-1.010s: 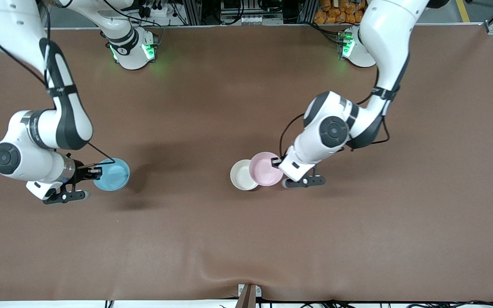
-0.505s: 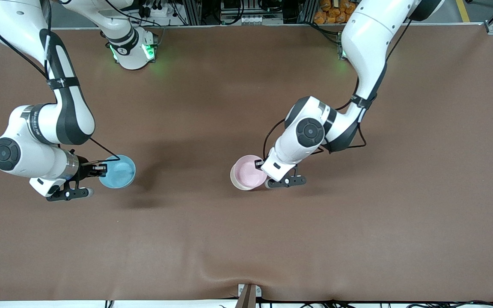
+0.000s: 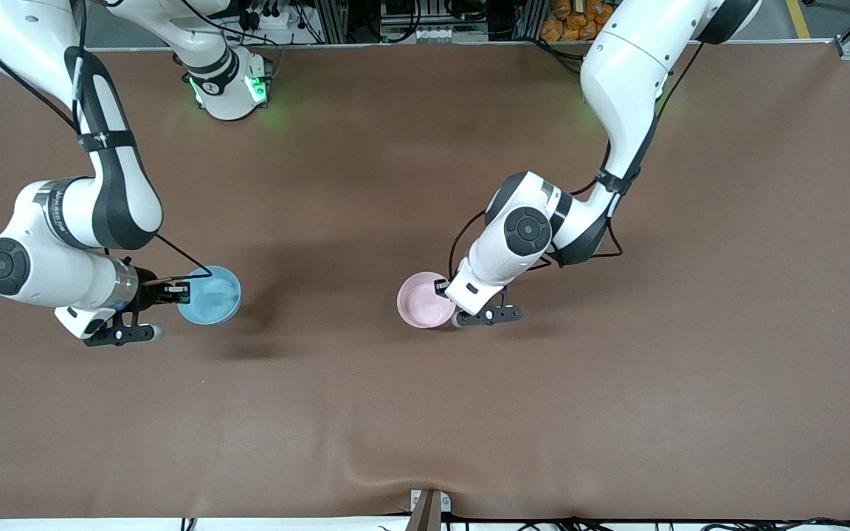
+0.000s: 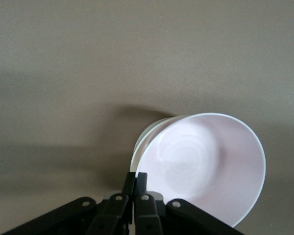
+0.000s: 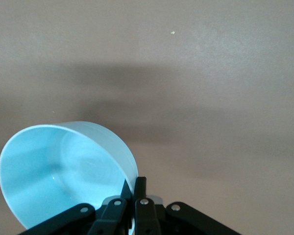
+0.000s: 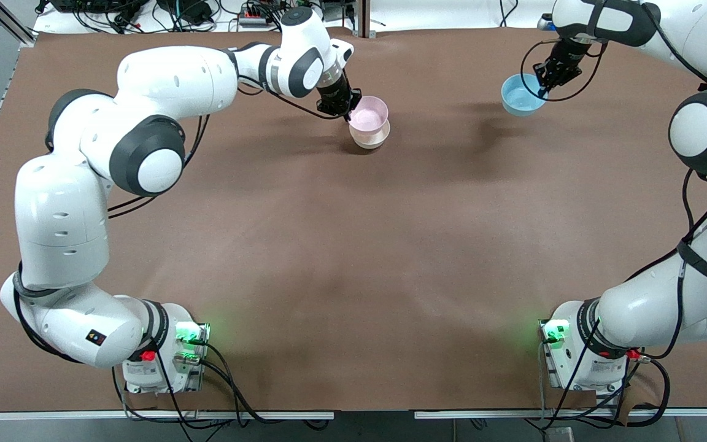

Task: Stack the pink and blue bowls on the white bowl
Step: 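Lower the pink bowl into the white bowl while the right gripper lifts the blue bowl, then open the left gripper and withdraw it while the right gripper carries the blue bowl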

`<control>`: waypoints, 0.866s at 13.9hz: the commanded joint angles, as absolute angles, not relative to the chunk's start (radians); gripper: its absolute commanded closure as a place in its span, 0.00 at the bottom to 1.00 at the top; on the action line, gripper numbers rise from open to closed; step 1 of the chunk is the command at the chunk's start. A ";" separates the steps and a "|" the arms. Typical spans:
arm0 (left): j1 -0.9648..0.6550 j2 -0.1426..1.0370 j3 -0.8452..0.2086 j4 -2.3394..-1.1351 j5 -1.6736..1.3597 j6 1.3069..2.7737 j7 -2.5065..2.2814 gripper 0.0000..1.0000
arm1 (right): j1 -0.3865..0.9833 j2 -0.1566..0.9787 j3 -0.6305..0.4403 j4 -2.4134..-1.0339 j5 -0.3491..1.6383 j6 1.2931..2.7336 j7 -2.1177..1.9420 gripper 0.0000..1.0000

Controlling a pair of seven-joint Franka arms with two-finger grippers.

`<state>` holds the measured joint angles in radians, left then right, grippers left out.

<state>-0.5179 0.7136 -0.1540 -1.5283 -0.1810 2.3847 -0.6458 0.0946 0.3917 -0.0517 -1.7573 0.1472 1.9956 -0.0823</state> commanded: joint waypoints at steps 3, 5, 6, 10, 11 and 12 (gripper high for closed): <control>-0.534 0.742 -0.143 -1.506 -0.178 2.410 -0.660 1.00 | 0.205 0.321 -0.051 -1.766 0.253 1.967 0.141 1.00; -0.534 0.752 -0.143 -1.506 -0.169 2.410 -0.660 1.00 | 0.253 0.310 -0.049 -1.760 0.256 1.967 0.246 1.00; -0.534 0.755 -0.143 -1.506 -0.167 2.411 -0.660 1.00 | 0.283 0.308 -0.051 -1.756 0.256 1.967 0.305 1.00; -0.529 0.750 -0.144 -1.505 -0.173 2.421 -0.690 0.30 | 0.423 0.314 -0.051 -1.730 0.256 1.967 0.599 1.00; -0.534 0.743 -0.143 -1.505 -0.169 2.421 -0.704 0.00 | 0.449 0.316 -0.051 -1.729 0.256 1.970 0.648 1.00; -0.531 0.736 -0.141 -1.505 -0.167 2.421 -0.704 0.00 | 0.463 0.319 -0.052 -1.729 0.256 1.974 0.669 1.00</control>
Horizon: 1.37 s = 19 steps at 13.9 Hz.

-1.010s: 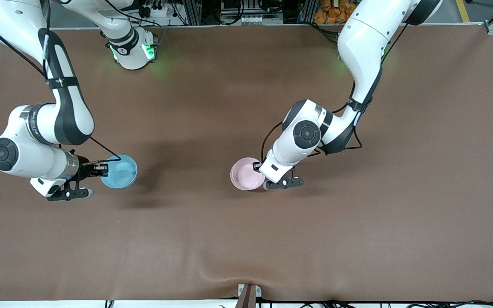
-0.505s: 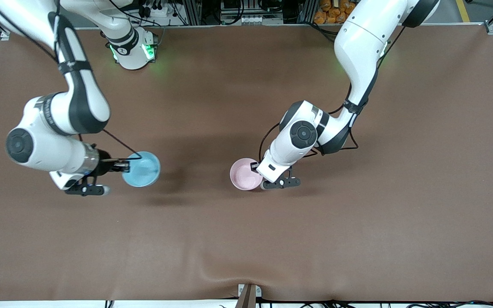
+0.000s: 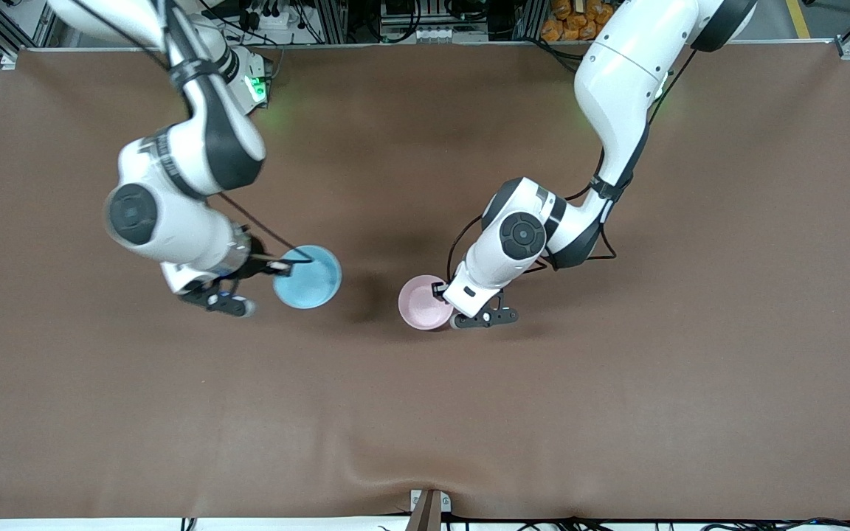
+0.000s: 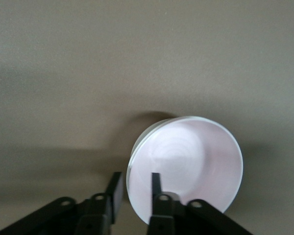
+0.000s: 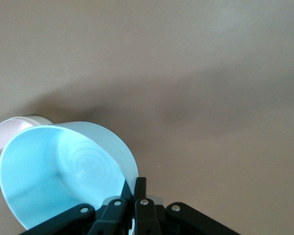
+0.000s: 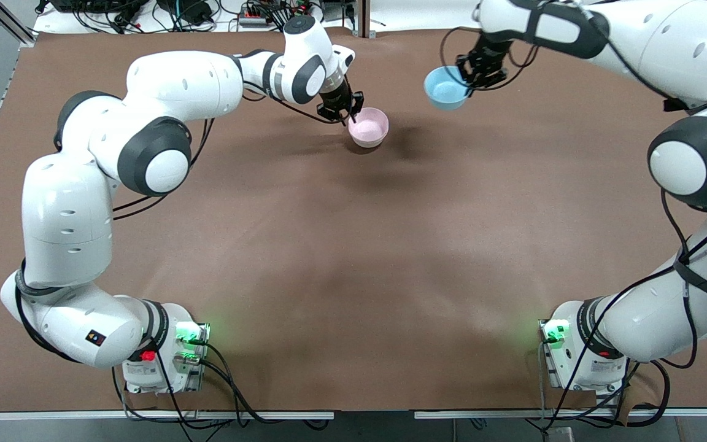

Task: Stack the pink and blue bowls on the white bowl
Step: 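Open the left gripper and withdraw it while the right gripper carries the blue bowl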

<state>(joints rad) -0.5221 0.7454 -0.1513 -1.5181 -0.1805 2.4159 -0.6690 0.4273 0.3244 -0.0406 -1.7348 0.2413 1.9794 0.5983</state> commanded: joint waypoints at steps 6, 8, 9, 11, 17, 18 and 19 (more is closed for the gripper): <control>-0.466 0.585 -0.107 -1.508 -0.064 2.274 -0.675 0.00 | 0.497 0.339 -0.052 -1.700 0.258 1.983 0.722 1.00; -0.427 0.531 -0.109 -1.506 0.036 2.192 -0.655 0.00 | 0.495 0.354 -0.052 -1.680 0.258 1.983 0.723 1.00; -0.404 0.502 -0.109 -1.506 0.061 2.159 -0.629 0.00 | 0.495 0.354 -0.052 -1.677 0.259 1.982 0.724 1.00; -0.336 0.454 -0.110 -1.506 0.063 2.103 -0.528 0.00 | 0.494 0.354 -0.052 -1.677 0.258 1.977 0.724 1.00; -0.164 0.394 -0.114 -1.506 0.060 2.014 -0.257 0.00 | 0.486 0.354 -0.052 -1.675 0.258 1.974 0.723 1.00; -0.117 0.378 -0.120 -1.505 0.054 2.000 -0.205 0.00 | 0.486 0.354 -0.052 -1.675 0.258 1.974 0.723 1.00; -0.086 0.371 -0.124 -1.506 0.051 1.996 -0.157 0.00 | 0.486 0.354 -0.052 -1.675 0.258 1.974 0.723 1.00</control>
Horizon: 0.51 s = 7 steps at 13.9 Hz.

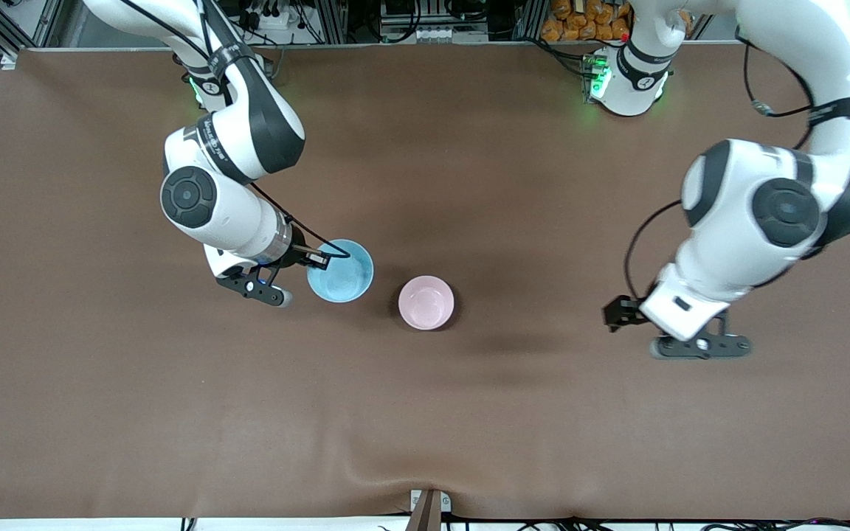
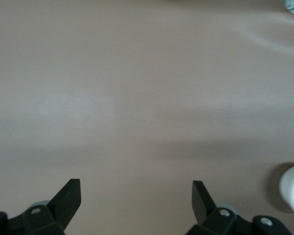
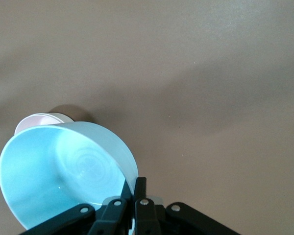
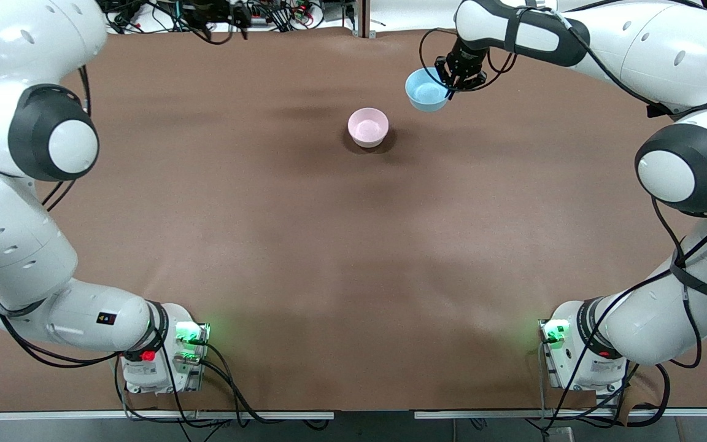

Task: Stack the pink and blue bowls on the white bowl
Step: 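Open the left gripper and withdraw it while the right gripper carries the blue bowl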

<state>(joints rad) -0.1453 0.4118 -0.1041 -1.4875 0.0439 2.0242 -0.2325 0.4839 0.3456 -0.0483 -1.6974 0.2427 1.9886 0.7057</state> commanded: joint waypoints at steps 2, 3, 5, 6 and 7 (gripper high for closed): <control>-0.035 0.330 -0.150 -1.508 0.044 1.950 -0.106 0.00 | 0.485 0.354 -0.052 -1.675 0.258 1.974 0.723 1.00; -0.035 0.304 -0.147 -1.506 0.044 1.909 -0.103 0.00 | 0.485 0.353 -0.052 -1.675 0.258 1.974 0.723 1.00; -0.032 0.241 -0.140 -1.511 0.046 1.824 -0.103 0.00 | 0.498 0.353 -0.052 -1.671 0.258 1.974 0.750 1.00; -0.022 0.212 -0.140 -1.509 0.045 1.777 -0.101 0.00 | 0.503 0.356 -0.052 -1.658 0.258 1.979 0.780 1.00; -0.025 0.180 -0.137 -1.508 0.046 1.728 -0.103 0.00 | 0.512 0.359 -0.052 -1.652 0.258 1.982 0.796 1.00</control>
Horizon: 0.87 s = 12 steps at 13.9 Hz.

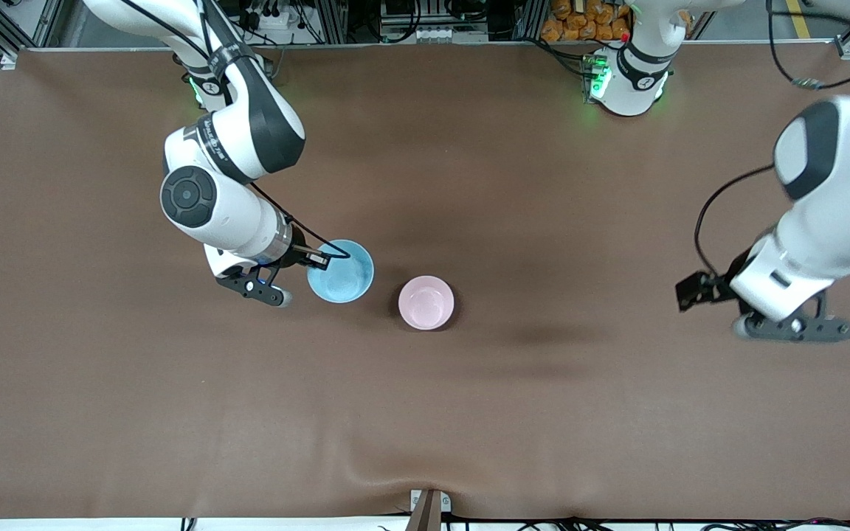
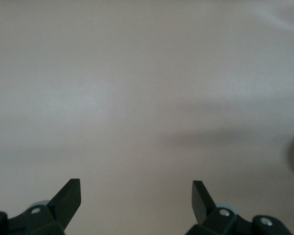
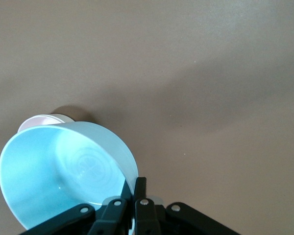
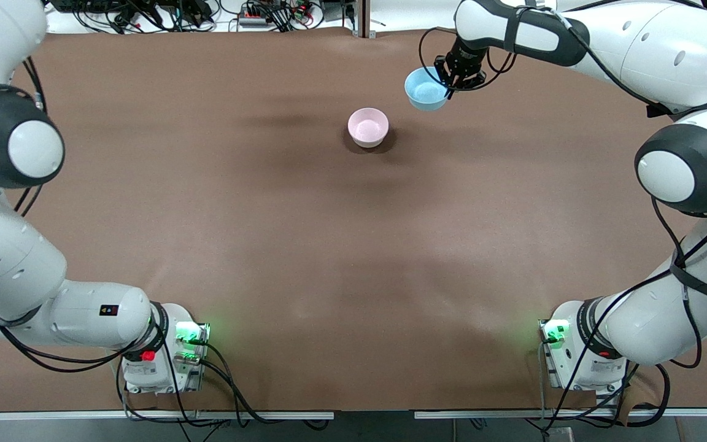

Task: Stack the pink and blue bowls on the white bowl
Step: 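Move the blue bowl with the right gripper over the pink bowl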

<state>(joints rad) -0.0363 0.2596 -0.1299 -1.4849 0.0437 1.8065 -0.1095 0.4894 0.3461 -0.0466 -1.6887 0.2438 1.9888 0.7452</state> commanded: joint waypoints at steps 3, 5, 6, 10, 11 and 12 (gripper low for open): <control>-0.005 0.083 -0.137 -1.506 0.060 1.608 -0.107 0.00 | 0.541 0.397 -0.052 -1.612 0.259 1.985 0.868 1.00; 0.000 0.028 -0.133 -1.505 0.060 1.546 -0.106 0.00 | 0.578 0.442 -0.052 -1.565 0.258 1.987 0.934 1.00; 0.000 0.019 -0.132 -1.505 0.060 1.542 -0.103 0.00 | 0.586 0.465 -0.052 -1.546 0.258 1.988 0.955 1.00; -0.003 -0.049 -0.115 -1.510 0.055 1.485 -0.092 0.00 | 0.623 0.535 -0.041 -1.539 0.334 2.135 1.020 1.00; -0.005 -0.041 -0.085 -1.505 0.040 1.496 -0.065 0.00 | 0.627 0.555 -0.040 -1.539 0.362 2.166 1.020 1.00; -0.006 -0.038 -0.065 -1.509 0.013 1.518 -0.022 0.00 | 0.633 0.570 -0.040 -1.539 0.371 2.193 1.019 1.00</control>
<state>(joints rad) -0.0041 -0.0320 -0.1053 -1.4916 0.0409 1.4936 -0.0905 0.6203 0.5236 -0.0380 -1.5784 0.3296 2.1611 0.9992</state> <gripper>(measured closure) 0.000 0.965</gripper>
